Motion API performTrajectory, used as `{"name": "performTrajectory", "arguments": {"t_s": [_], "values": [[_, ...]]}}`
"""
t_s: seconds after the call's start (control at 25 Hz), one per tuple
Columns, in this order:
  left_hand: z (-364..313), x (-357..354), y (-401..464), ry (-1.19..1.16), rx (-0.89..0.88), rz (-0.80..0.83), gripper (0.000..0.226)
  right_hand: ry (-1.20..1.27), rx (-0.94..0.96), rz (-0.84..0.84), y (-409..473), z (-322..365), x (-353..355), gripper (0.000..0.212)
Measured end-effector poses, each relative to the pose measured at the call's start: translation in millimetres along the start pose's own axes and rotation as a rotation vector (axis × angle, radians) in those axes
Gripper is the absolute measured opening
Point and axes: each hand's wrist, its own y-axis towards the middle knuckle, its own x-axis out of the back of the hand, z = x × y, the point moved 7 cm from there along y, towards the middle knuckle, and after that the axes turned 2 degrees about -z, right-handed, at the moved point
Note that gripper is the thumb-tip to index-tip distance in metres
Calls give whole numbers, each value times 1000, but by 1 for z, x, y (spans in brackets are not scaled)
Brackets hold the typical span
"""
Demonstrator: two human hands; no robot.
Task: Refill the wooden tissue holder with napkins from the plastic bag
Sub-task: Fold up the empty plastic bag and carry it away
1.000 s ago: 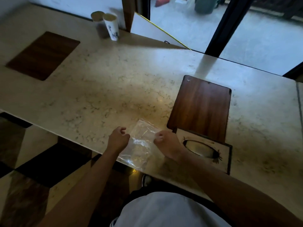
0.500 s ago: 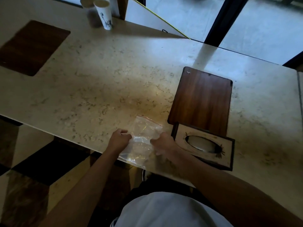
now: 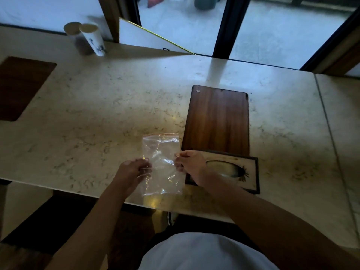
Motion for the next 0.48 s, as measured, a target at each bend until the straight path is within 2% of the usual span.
{"name": "performTrajectory", "arguments": {"t_s": [0.36, 0.48], "values": [[-38, -91, -11, 152, -122, 193, 3, 124, 166, -53, -21, 35, 94, 12], [-41, -119, -17, 183, -124, 257, 5, 39, 305, -80, -33, 44, 128, 12]]}}
